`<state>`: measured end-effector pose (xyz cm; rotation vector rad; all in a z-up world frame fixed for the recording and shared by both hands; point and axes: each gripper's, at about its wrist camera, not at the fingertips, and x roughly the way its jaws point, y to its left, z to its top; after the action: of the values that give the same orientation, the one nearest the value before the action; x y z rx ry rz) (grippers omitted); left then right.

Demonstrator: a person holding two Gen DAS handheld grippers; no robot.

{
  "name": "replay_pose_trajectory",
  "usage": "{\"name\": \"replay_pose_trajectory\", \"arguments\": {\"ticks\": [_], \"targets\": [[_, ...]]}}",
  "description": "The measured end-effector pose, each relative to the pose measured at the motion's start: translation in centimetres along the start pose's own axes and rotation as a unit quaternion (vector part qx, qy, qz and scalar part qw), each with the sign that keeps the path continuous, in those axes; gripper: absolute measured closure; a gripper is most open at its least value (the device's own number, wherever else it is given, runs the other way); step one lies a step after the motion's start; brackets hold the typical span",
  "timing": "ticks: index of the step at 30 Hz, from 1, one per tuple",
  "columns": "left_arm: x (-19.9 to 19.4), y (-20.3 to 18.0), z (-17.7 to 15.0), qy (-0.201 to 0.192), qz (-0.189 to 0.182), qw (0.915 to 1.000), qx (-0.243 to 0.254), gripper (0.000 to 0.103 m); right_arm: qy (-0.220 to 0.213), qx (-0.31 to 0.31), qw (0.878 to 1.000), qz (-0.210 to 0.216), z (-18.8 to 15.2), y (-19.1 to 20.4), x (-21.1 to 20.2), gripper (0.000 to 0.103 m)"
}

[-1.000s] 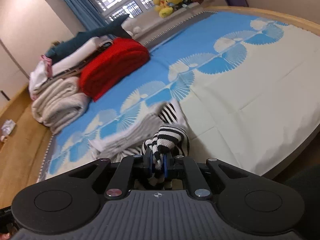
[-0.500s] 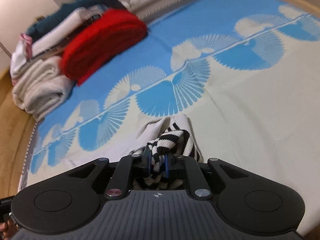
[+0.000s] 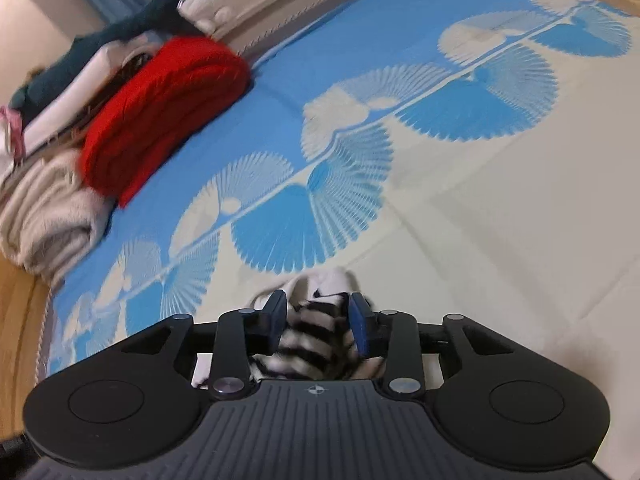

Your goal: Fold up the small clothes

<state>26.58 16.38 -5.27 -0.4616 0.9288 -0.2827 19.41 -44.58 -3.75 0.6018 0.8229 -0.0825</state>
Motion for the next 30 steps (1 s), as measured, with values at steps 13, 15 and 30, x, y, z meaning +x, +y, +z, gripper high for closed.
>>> {"name": "replay_pose_trajectory", "arguments": {"ticks": [13,15,30], "targets": [[4.9,-8.5,-4.8,0.068,0.023,0.9773,0.199,0.030,0.119,-0.147,0.980,0.067,-5.4,3.3,0.5,0.057],[6.0,-9.3,-5.2,0.073,0.030,0.9730,0.217,0.030,0.127,-0.185,0.972,0.070,-6.3,4.8,1.3,0.053],[8.5,-9.1,-0.3,-0.022,0.068,0.9824,0.172,0.101,0.111,-0.299,0.947,0.044,-9.0,12.7,7.4,0.091]]}}
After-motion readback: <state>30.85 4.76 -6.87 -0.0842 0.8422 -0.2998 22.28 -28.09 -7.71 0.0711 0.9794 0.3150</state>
